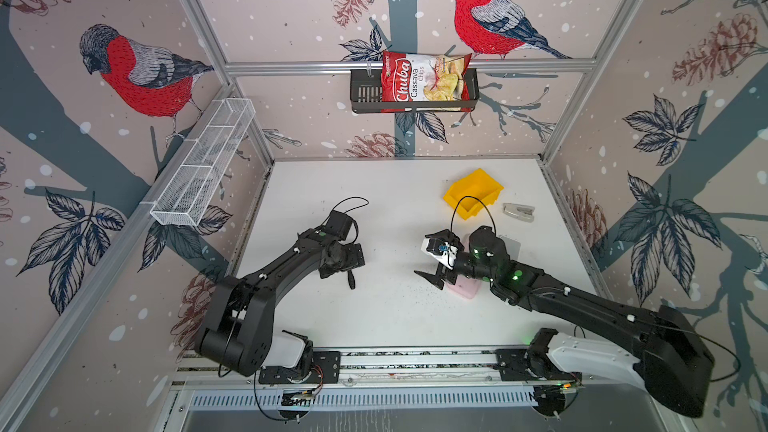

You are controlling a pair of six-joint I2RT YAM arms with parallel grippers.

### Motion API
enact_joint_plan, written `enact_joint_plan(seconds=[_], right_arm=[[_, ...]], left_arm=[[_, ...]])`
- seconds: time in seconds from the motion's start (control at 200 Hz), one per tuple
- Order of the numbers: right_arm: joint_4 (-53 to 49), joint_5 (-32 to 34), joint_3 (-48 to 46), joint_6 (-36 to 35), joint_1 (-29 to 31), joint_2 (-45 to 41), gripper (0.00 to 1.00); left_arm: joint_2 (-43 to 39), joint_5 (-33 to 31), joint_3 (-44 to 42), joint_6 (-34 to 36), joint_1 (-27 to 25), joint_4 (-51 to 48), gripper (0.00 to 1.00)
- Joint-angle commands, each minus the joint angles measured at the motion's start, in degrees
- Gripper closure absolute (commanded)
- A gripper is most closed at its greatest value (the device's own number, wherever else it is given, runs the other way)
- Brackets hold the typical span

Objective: Put the screwdriver in the bin
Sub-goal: 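Reach the left gripper over the black-handled screwdriver while the right arm advances, then lower the left gripper and close it on the screwdriver handle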

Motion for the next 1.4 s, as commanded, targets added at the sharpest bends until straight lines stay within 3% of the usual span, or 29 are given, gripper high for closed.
enact_joint_plan(seconds=[0.0, 0.295, 0.67, 0.956, 1.081, 1.206, 1.396], right_arm=[[0.78, 0.55, 0.54, -0.02, 0.75, 0.62, 0.01], [0.54, 1.58, 1.26, 0.1, 1.11, 1.74, 0.0], [-0.72, 1.25, 1.68, 0.44, 1.25, 2.43, 0.01], [-1.86, -0.75, 2.21, 0.73, 1.37, 3.35, 0.0], [-2.0, -1.31, 2.12, 0.71, 1.67, 3.32, 0.0], [-1.99, -2.28, 1.95, 0.62, 1.8, 3.12, 0.0], [-2.04, -3.46, 1.77, 0.81, 1.98, 2.97, 0.0]], left_arm=[[2.72, -3.19, 1.82, -2.01, -2.26, -5.13, 0.18], [4.53, -4.68, 0.16, -8.6, -7.52, -4.79, 0.4], [5.66, -5.83, 0.08, -11.41, -7.78, -3.32, 0.65], [7.5, -5.79, 0.01, -11.58, -7.71, -2.54, 0.71], [7.39, -5.52, 0.13, -11.89, -7.75, -2.31, 0.81], [6.35, -5.98, 0.1, -12.03, -7.77, -2.52, 1.0], [4.83, -7.51, 2.09, -11.51, -7.75, -4.46, 1.0]])
